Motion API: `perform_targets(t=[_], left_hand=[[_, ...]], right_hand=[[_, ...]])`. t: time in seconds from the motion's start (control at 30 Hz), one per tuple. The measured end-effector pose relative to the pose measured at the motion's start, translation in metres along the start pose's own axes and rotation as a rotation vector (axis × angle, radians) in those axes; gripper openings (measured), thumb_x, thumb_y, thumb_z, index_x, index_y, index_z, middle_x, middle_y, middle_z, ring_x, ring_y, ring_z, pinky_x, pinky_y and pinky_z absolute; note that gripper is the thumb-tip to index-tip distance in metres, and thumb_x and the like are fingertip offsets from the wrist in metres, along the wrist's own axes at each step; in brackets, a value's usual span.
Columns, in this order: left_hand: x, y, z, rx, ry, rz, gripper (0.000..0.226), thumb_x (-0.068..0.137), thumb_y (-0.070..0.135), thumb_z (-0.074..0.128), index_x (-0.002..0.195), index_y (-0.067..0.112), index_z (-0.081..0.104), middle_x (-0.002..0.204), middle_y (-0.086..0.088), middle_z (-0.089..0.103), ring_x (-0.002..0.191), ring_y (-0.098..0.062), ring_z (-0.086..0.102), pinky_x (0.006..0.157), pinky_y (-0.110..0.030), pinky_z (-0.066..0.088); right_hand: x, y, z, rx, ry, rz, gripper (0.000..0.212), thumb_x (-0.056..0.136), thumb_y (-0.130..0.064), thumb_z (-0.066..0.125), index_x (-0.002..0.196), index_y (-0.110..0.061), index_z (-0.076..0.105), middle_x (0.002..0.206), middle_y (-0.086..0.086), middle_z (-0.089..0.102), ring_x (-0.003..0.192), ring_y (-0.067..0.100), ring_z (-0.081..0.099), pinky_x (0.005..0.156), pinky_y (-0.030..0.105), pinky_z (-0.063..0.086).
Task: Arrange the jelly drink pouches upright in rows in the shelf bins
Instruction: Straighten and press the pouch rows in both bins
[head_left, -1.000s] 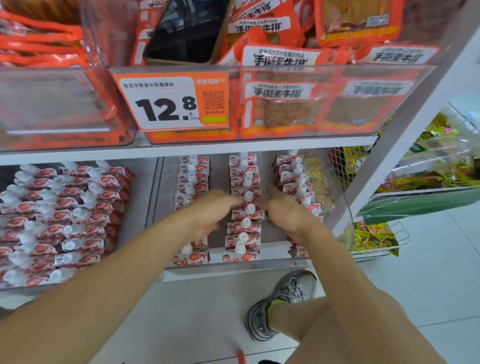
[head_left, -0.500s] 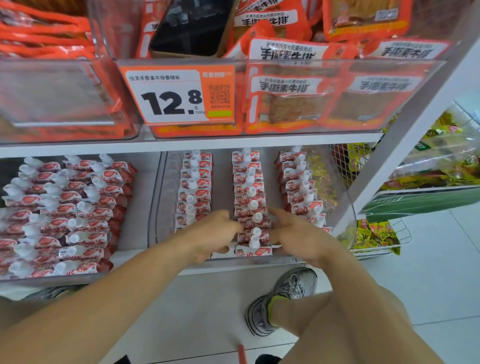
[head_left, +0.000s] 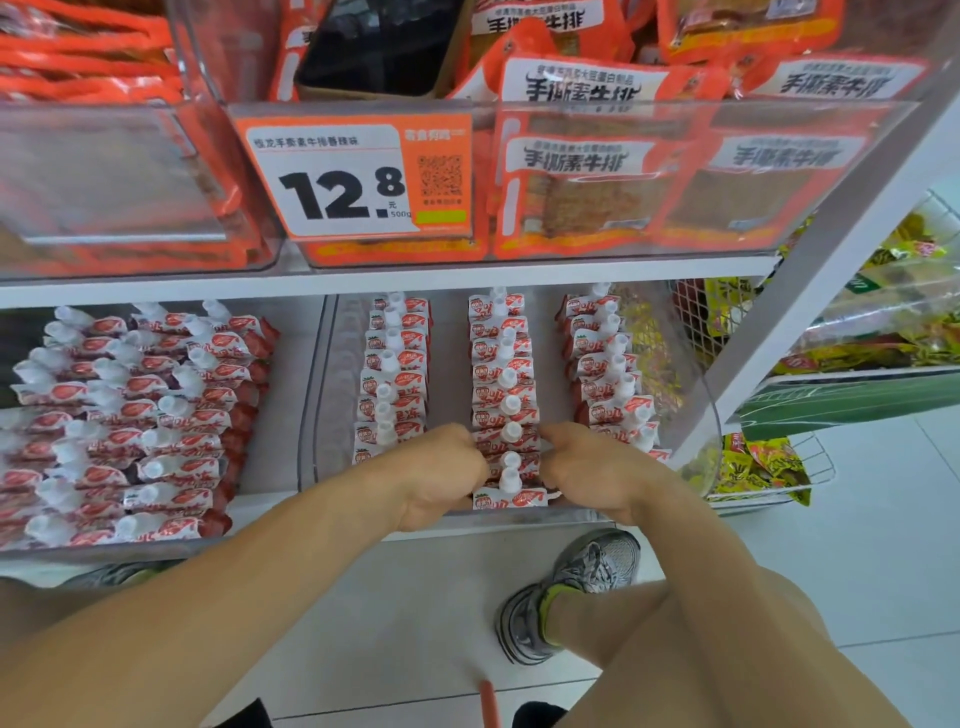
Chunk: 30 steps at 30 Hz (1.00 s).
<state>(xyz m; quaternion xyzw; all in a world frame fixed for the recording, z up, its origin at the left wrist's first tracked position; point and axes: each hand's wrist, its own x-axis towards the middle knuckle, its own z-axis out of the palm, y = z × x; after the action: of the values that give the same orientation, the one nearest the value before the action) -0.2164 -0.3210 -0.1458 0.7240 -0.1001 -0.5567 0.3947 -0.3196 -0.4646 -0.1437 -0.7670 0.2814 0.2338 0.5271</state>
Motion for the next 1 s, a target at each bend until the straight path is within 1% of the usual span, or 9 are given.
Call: perform_targets(t=[0.07,0.13,0.23,0.3,0.37,0.43,0.53,0.73,1.0], left_hand=[[0.003,-0.003,-0.004,0.036,0.02,-0.027,0.042,0.055,0.0,0.05,0.095,-0.001,0.06,0.112,-0.014,0.063,0.109,-0.036,0.059,0.099,-0.049,0.048],[0.0,0.002,-0.005,-0.006,0.025,-0.041,0.036,0.062,0.003,0.055,0.098,0.008,0.056,0.103,-0.011,0.057,0.102,-0.033,0.059,0.097,-0.045,0.047],[0.002,0.027,-0.002,0.021,0.307,0.125,0.037,0.09,0.031,0.052,0.122,0.011,0.05,0.119,-0.003,0.053,0.115,-0.024,0.05,0.1,-0.037,0.039],[0.014,0.049,-0.002,-0.066,0.49,0.251,0.037,0.099,0.037,0.042,0.126,0.012,0.049,0.115,0.001,0.054,0.112,-0.021,0.049,0.092,-0.032,0.036],[0.038,0.066,-0.003,-0.194,0.585,0.279,0.044,0.1,0.041,0.038,0.136,0.015,0.044,0.129,-0.002,0.055,0.12,-0.025,0.049,0.098,-0.034,0.037],[0.056,0.07,-0.001,-0.226,0.556,0.293,0.052,0.102,0.045,0.033,0.148,0.021,0.033,0.143,0.002,0.045,0.128,-0.02,0.044,0.107,-0.033,0.032],[0.072,0.061,0.007,-0.187,0.509,0.315,0.052,0.102,0.046,0.028,0.15,0.026,0.027,0.137,-0.006,0.055,0.122,-0.025,0.053,0.094,-0.027,0.037],[0.089,0.06,0.01,-0.215,0.58,0.373,0.054,0.102,0.044,0.032,0.152,0.026,0.02,0.144,-0.009,0.049,0.128,-0.028,0.049,0.108,-0.041,0.039],[0.103,0.056,0.002,-0.249,0.534,0.376,0.049,0.104,0.04,0.029,0.15,0.026,0.029,0.137,-0.006,0.055,0.123,-0.025,0.053,0.094,-0.025,0.039]], right_hand=[[-0.005,-0.005,-0.002,-0.011,-0.011,0.026,0.044,0.068,-0.011,0.046,0.105,-0.017,0.068,0.098,0.004,0.073,0.096,0.024,0.068,0.092,0.047,0.055],[-0.014,-0.015,-0.006,0.022,-0.005,0.072,0.033,0.079,-0.006,0.049,0.11,-0.01,0.062,0.096,0.004,0.067,0.092,0.021,0.062,0.091,0.042,0.053],[-0.02,-0.039,-0.011,0.114,0.216,-0.056,0.007,0.101,-0.021,0.045,0.107,-0.022,0.047,0.099,-0.001,0.058,0.098,0.014,0.06,0.093,0.039,0.053],[-0.005,-0.055,-0.013,0.159,0.4,-0.165,0.032,0.103,-0.036,0.04,0.13,-0.019,0.045,0.125,0.005,0.06,0.116,0.021,0.059,0.099,0.035,0.046],[0.024,-0.064,-0.016,0.212,0.456,-0.183,0.058,0.104,-0.041,0.037,0.154,-0.018,0.02,0.149,0.007,0.044,0.134,0.024,0.045,0.103,0.028,0.037],[0.051,-0.066,-0.019,0.32,0.446,-0.194,0.06,0.105,-0.041,0.034,0.157,-0.022,0.01,0.153,0.004,0.038,0.138,0.022,0.04,0.104,0.024,0.035],[0.072,-0.063,-0.022,0.414,0.416,-0.216,0.057,0.106,-0.043,0.029,0.157,-0.026,0.013,0.158,0.003,0.031,0.143,0.021,0.032,0.111,0.025,0.025],[0.084,-0.053,-0.031,0.477,0.404,-0.232,0.051,0.106,-0.04,0.032,0.154,-0.027,0.023,0.155,0.001,0.036,0.143,0.02,0.034,0.112,0.025,0.027],[0.097,-0.046,-0.025,0.483,0.381,-0.215,0.054,0.105,-0.046,0.027,0.156,-0.033,0.013,0.15,0.008,0.045,0.135,0.025,0.046,0.116,0.039,0.034]])
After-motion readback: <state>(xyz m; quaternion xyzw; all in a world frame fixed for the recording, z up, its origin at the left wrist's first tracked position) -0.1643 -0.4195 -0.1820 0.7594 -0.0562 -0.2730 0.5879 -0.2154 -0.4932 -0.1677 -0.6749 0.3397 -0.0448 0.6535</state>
